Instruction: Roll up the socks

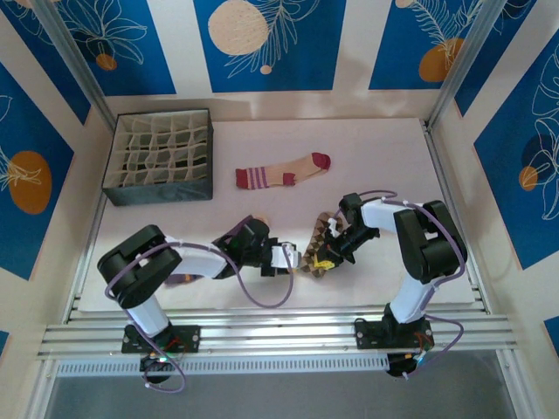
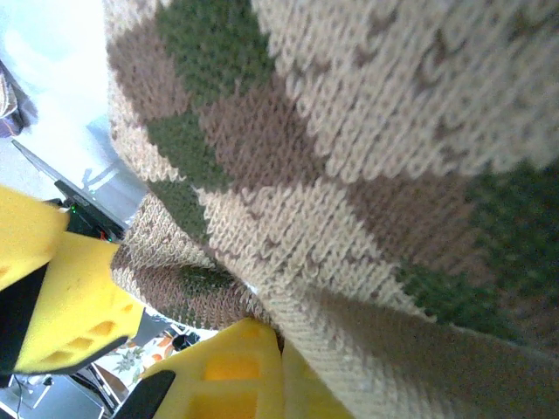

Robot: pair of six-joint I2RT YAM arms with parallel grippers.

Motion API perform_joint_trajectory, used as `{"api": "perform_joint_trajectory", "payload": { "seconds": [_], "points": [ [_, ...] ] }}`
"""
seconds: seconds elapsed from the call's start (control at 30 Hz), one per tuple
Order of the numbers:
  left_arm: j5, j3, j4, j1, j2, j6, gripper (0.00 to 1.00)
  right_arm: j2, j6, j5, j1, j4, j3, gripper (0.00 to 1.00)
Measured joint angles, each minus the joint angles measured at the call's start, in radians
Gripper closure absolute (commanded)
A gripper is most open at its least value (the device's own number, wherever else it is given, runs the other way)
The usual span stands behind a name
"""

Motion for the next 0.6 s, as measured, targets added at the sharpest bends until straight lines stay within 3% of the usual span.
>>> {"api": "perform_joint_trajectory", "payload": {
  "seconds": [0.3,0.6],
  "points": [
    [-0.061,0.004,-0.001,-0.075,-0.005,0.103,0.65,0.023,-0.022,-0.002,0.000,-0.039,0.026,1.00],
    [-0.128,0.032,-0.063,-0.128,0.008,0.191,0.61,0.044,-0.058,0.001,-0.007,-0.085,0.053,1.00]
  ]
}}
